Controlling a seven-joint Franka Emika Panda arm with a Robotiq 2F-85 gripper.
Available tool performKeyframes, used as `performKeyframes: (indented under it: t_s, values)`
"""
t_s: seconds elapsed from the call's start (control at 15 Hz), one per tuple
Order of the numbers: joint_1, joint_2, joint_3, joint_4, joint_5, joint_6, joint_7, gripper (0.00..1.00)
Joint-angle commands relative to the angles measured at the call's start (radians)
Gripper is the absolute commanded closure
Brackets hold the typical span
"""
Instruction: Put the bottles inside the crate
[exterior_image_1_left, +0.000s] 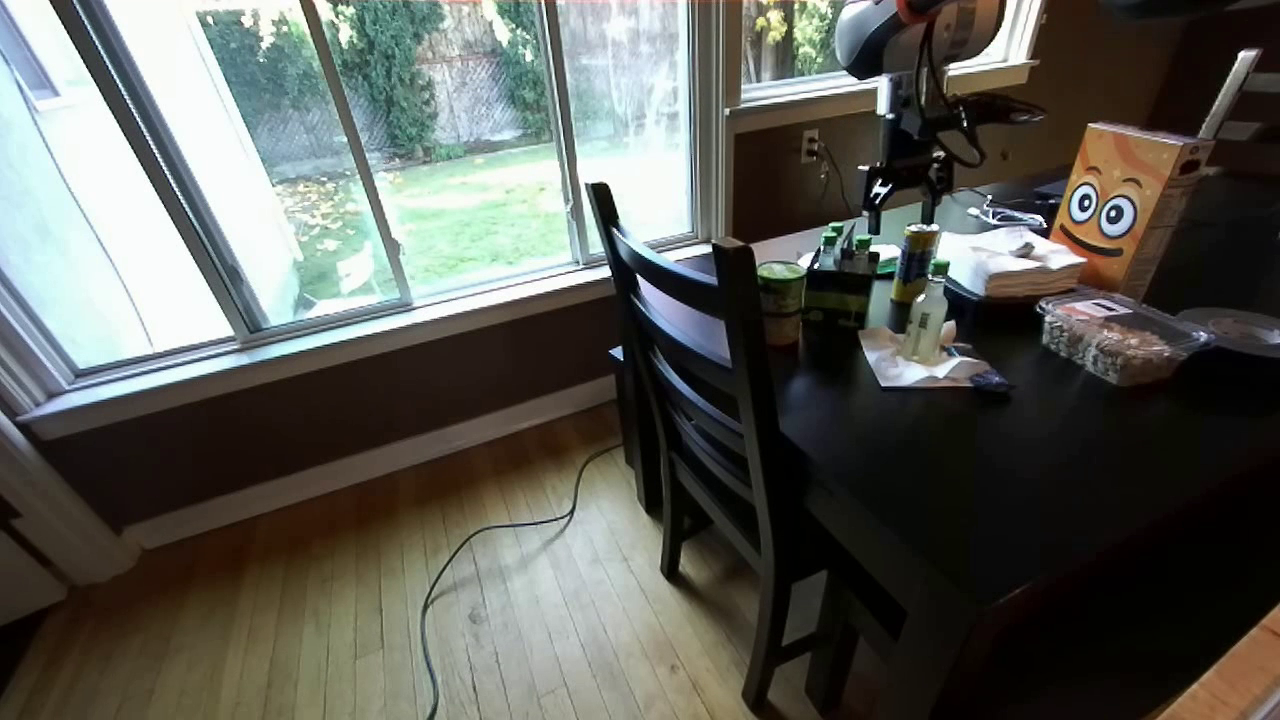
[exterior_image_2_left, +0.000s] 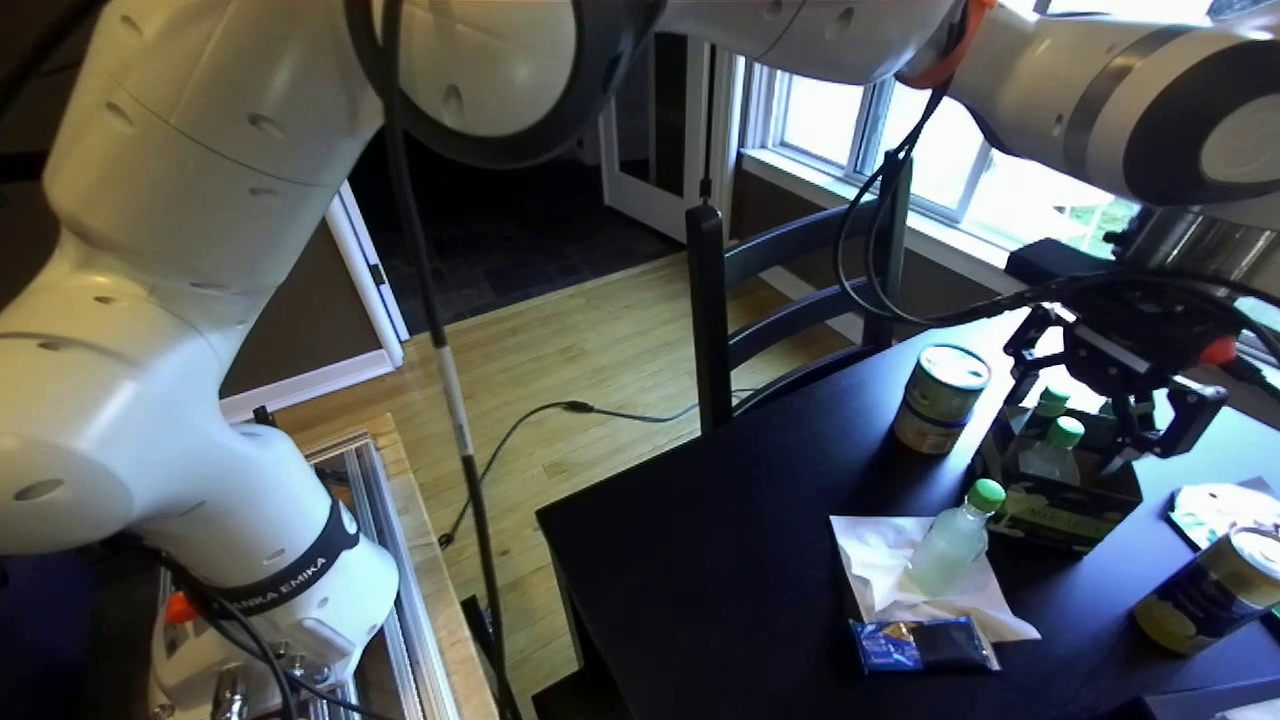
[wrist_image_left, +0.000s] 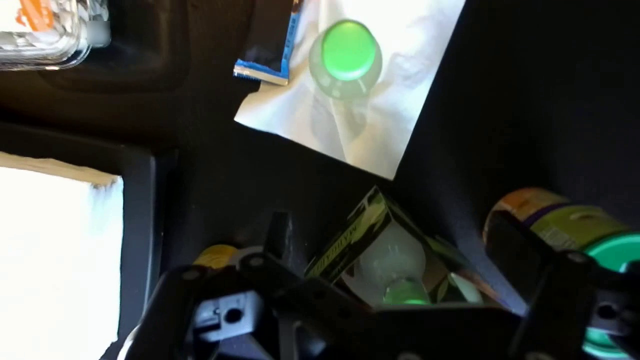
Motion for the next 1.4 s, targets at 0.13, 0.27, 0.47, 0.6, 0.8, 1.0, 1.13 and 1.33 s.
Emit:
performKeyframes:
  t_s: [0.13,0.27,0.47,0.6,0.8,1.0,1.13,1.33]
  values:
    - [-0.032,-0.055,0.039,-0.094,-0.028,0.01,-0.112,0.0]
    - [-0.037,-0.055,0.045,-0.091,-0.028,0.01,-0.108,0.0]
    - [-0.032,-0.061,0.051,-0.108,-0.029,0.024,-0.109,0.0]
    - [0.0,-0.088,0.022,-0.162,-0.02,0.063,-0.123,0.0]
    - [0.011,-0.112,0.009,-0.216,-0.034,0.092,-0.116,0.0]
    - [-0.008,-0.121,0.024,-0.241,-0.084,0.08,-0.094,0.0]
    - [-0.02,-0.131,0.033,-0.264,-0.089,0.078,-0.109,0.0]
    - [-0.032,-0.142,0.045,-0.294,-0.084,0.076,-0.13,0.06]
